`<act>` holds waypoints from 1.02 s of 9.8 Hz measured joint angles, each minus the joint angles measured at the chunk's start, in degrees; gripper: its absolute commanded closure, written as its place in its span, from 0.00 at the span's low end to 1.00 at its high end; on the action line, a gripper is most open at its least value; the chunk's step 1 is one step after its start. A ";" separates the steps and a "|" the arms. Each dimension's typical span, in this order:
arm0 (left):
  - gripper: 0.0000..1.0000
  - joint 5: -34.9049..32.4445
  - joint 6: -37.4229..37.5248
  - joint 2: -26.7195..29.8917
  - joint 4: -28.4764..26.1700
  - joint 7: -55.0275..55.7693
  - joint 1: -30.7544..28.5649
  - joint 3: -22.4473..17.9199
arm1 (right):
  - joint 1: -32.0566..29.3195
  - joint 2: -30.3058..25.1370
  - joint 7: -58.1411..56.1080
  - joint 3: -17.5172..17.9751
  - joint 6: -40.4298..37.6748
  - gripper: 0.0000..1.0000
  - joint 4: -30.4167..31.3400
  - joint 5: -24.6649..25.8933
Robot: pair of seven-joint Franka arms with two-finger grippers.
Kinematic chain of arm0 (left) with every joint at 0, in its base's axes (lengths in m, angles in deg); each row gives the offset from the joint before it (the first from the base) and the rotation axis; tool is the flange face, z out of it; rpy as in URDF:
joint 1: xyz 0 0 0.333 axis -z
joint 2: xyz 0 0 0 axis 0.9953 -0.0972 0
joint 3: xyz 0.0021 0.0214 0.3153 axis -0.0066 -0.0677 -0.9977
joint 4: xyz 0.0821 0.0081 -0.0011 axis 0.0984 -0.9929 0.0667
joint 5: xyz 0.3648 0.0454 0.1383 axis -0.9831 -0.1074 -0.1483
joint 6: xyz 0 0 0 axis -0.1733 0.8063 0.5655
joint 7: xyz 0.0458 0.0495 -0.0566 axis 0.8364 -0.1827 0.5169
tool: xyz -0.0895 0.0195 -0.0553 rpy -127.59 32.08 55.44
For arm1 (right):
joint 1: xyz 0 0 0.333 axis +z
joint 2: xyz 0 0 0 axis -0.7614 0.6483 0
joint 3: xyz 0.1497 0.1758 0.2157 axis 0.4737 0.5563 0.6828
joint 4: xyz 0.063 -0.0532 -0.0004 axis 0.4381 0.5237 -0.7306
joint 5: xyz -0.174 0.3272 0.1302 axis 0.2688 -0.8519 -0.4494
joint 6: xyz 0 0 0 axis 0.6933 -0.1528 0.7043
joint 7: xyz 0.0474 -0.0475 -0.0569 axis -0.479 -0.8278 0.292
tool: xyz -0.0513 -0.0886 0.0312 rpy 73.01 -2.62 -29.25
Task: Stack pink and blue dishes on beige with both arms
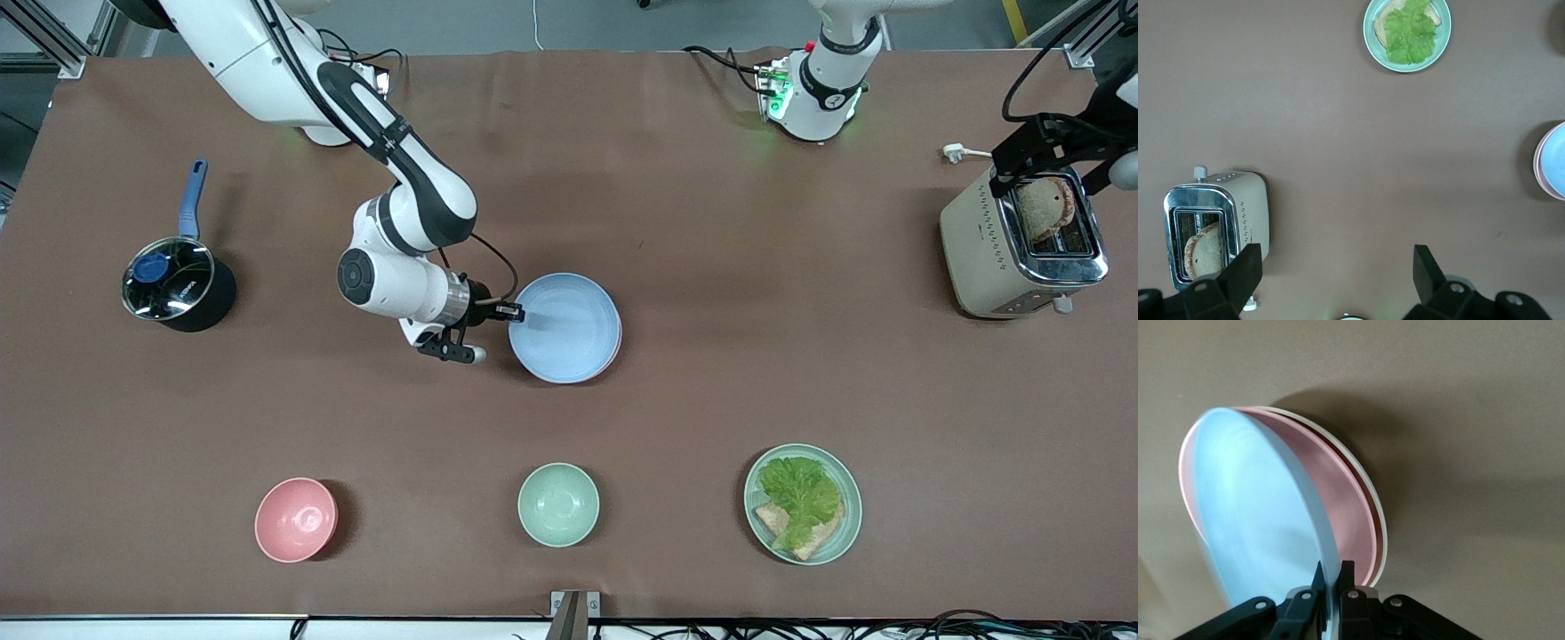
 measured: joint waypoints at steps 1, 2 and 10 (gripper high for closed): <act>0.00 0.00 -0.02 0.08 -0.27 0.00 0.56 0.16 | 0.00 0.02 0.00 0.00 0.03 0.77 0.38 0.00; 0.00 0.01 -0.03 0.08 -0.46 0.00 0.81 0.61 | 0.00 0.06 -0.01 -0.01 0.03 0.62 0.56 0.00; 0.00 0.17 -0.04 0.05 -1.60 -2.82 0.88 1.63 | -4.08 -10.80 0.20 -2.58 -11.21 0.00 -1.61 7.11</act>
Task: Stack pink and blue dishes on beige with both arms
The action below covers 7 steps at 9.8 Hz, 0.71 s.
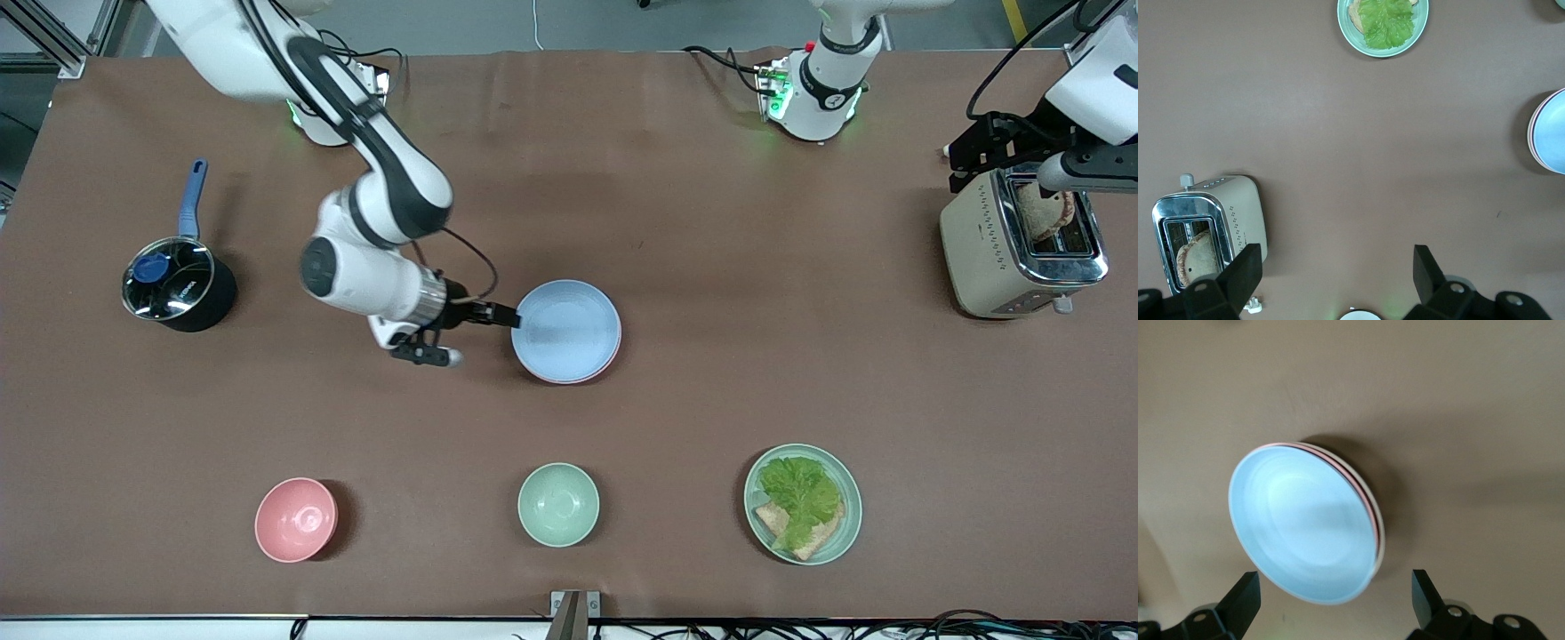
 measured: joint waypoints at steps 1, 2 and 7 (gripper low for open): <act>0.00 0.00 -0.01 0.00 0.00 -0.29 -0.03 -0.02 | -1.50 -5.28 0.54 -2.01 -6.44 0.00 -0.08 5.26; 0.00 0.00 -0.01 0.00 0.01 -0.81 -0.09 -0.03 | -2.99 -9.99 1.11 -3.74 -11.28 0.00 -0.15 12.21; 0.00 0.01 -0.01 0.03 0.03 -1.84 -0.44 -0.19 | -8.44 -19.33 -11.58 -16.09 -22.53 0.00 -7.14 27.48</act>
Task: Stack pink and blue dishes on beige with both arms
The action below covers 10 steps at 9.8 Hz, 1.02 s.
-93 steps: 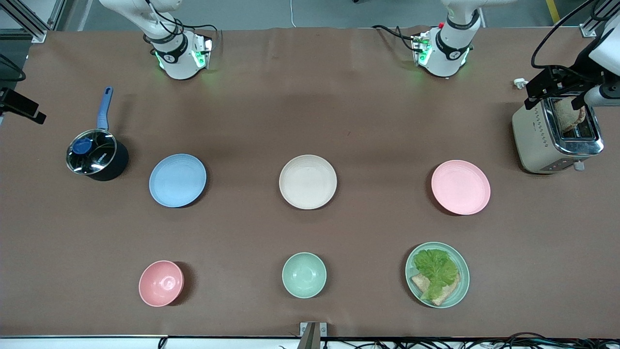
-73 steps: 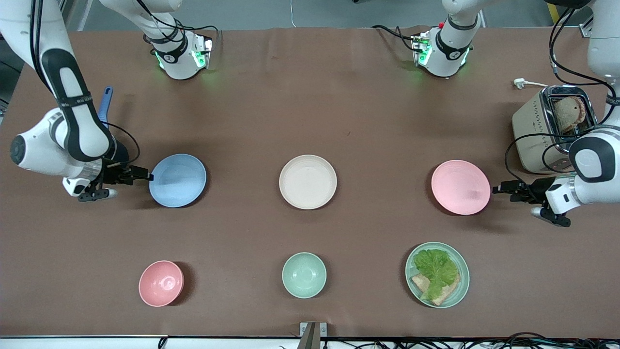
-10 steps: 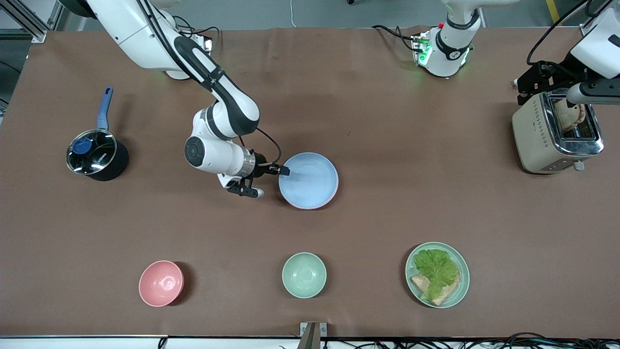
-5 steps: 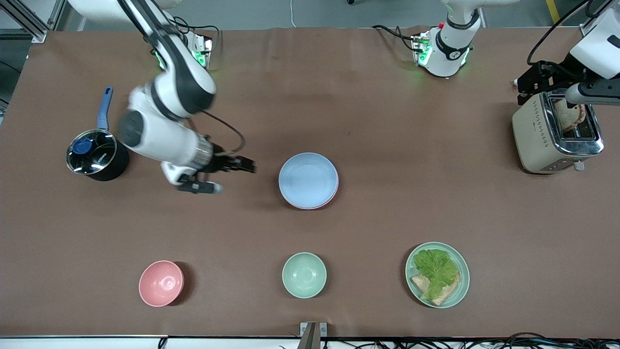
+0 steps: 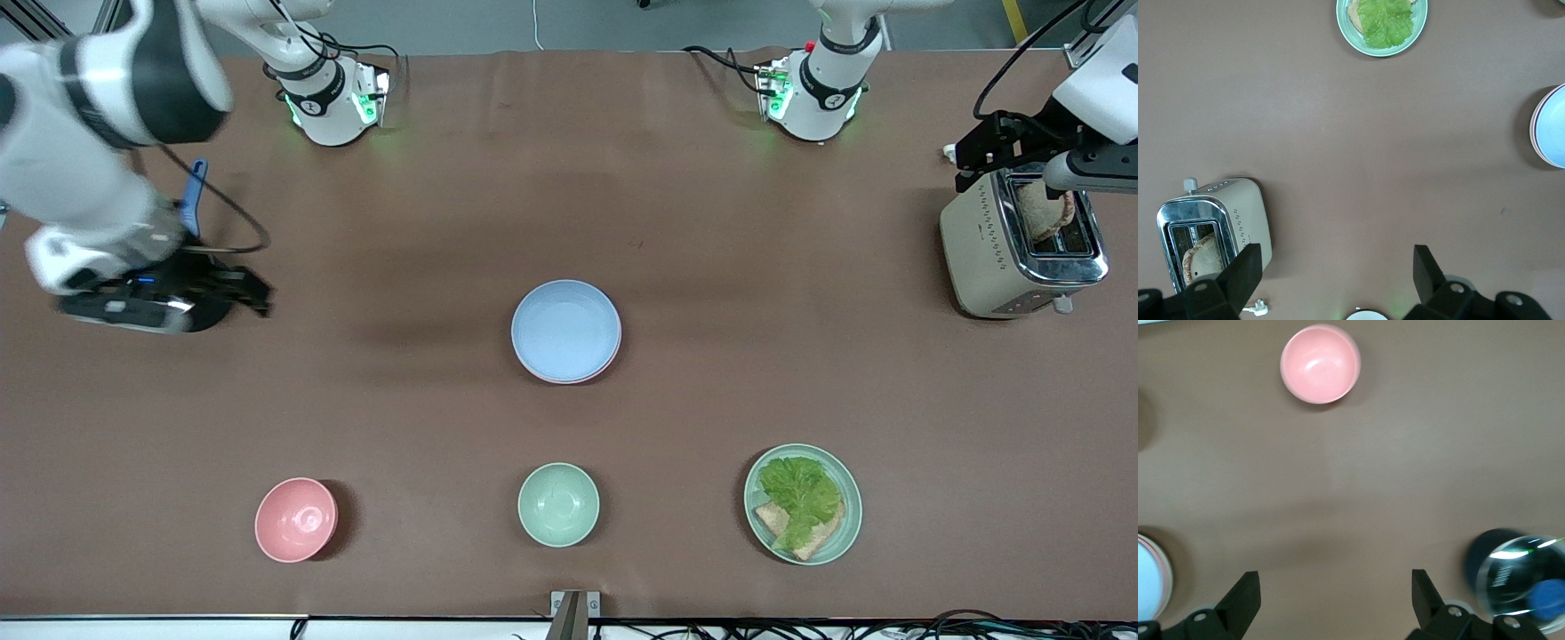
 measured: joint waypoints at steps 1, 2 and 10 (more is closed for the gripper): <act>0.00 0.00 0.07 0.01 0.01 -0.01 0.00 0.01 | -0.27 -0.49 -7.40 -4.11 -4.00 0.00 -3.56 0.00; 0.00 0.00 0.12 0.02 0.00 -0.01 0.02 0.04 | -0.51 -0.74 -10.39 -6.84 -9.08 0.00 -7.55 0.00; 0.00 1.97 0.17 0.02 0.05 1.76 0.01 0.06 | -0.54 -0.06 -5.32 -8.62 -23.52 0.00 -18.31 -0.02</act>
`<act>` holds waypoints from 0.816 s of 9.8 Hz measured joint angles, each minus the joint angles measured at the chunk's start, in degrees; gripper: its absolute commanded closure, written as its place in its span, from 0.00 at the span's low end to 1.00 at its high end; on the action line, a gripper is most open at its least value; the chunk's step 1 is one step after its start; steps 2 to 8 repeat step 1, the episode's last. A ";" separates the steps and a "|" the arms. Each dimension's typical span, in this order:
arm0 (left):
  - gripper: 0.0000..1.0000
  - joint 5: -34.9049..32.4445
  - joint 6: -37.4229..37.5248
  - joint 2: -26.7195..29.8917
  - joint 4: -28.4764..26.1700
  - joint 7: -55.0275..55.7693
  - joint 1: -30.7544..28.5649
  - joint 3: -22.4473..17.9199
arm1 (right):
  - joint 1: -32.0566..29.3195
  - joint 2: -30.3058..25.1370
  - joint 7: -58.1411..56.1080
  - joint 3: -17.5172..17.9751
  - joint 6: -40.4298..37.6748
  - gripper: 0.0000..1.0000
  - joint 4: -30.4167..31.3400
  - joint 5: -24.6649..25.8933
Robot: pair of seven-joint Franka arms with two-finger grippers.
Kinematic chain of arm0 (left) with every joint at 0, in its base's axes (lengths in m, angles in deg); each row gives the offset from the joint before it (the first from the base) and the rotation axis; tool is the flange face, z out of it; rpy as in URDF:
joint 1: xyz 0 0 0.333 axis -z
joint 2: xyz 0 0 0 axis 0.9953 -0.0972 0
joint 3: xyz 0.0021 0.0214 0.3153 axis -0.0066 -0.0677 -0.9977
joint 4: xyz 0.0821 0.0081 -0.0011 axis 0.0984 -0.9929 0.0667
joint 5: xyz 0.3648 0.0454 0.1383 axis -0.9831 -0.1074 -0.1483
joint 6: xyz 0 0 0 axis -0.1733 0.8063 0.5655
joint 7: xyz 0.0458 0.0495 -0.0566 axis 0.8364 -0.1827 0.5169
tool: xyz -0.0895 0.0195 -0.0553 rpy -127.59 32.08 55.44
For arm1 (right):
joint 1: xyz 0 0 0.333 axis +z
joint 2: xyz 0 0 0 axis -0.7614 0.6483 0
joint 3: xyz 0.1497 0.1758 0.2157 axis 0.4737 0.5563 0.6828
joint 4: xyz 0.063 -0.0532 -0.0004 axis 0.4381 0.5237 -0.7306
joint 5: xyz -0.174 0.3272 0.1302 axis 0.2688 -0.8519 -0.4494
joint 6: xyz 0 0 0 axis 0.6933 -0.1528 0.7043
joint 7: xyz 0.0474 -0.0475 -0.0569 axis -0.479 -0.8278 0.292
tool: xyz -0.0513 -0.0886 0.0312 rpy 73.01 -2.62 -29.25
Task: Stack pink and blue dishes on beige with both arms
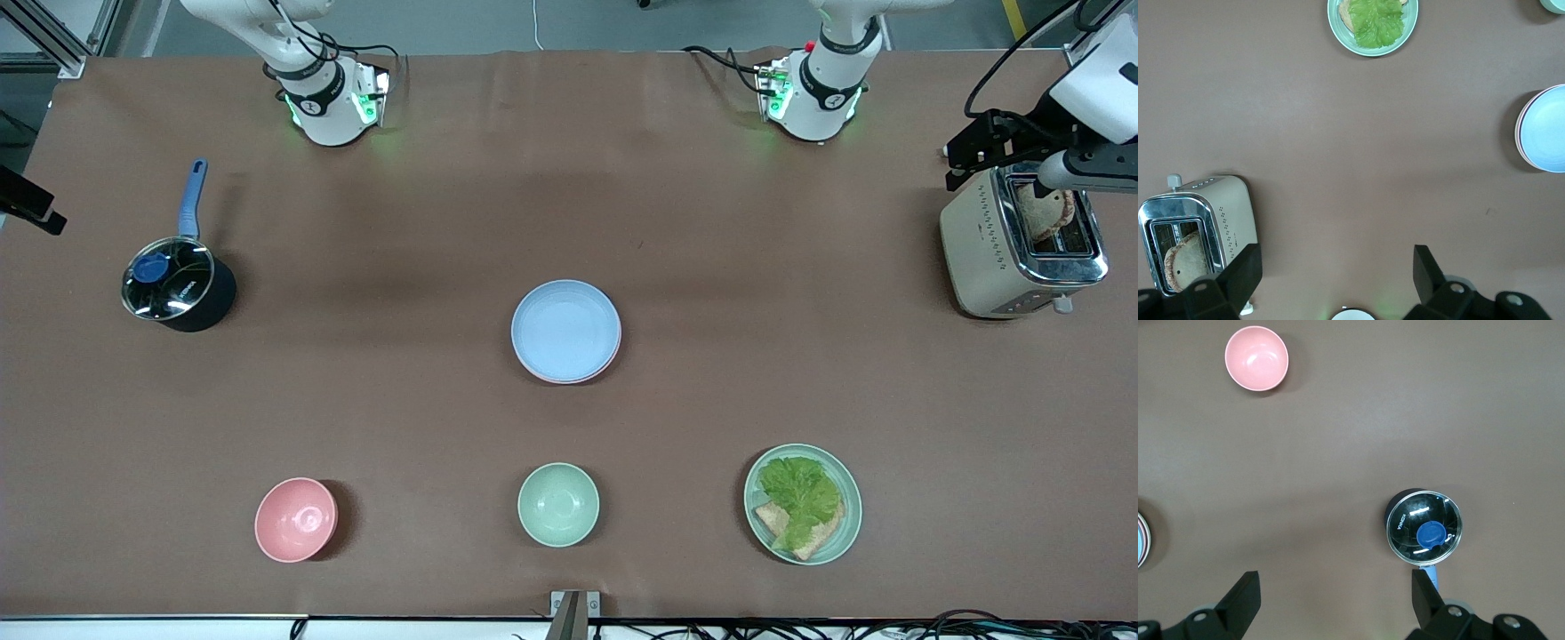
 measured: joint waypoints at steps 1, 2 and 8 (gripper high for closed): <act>0.00 0.00 0.00 0.01 0.20 0.04 0.00 0.00 | 0.00 0.15 0.05 0.00 0.00 0.00 0.06 0.00; 0.00 0.00 0.00 0.01 0.20 0.04 0.00 0.00 | 0.00 0.15 0.05 0.00 0.00 0.00 0.06 0.00; 0.00 0.00 0.00 0.01 0.20 0.04 0.00 0.00 | 0.00 0.15 0.05 0.00 0.00 0.00 0.06 0.00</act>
